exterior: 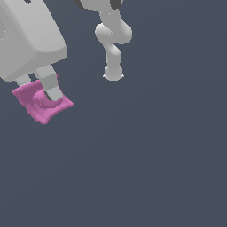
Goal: Pick up the object and move it to a goal position.
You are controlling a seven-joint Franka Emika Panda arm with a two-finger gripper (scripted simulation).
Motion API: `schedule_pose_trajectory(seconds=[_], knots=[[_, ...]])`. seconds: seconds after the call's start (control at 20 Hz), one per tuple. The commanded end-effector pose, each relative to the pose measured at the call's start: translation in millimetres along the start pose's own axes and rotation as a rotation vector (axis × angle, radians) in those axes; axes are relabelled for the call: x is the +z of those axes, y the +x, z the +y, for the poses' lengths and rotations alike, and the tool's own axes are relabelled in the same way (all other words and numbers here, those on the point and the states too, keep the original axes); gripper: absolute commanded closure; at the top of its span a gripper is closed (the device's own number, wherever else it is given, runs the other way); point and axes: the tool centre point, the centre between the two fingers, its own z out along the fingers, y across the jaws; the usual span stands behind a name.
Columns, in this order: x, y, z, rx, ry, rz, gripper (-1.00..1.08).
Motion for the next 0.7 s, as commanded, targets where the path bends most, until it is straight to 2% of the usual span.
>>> schedule_pose_trajectory(seconds=[0.0,0.3,0.65], knots=[[-16.8,3.5,-2.6,0.005,0.02,0.004,1.08],[-38.6,9.0,-4.7,0.012,0.044,0.012,1.08],[-43.8,11.0,-5.2,0.015,0.05,0.014,1.08]])
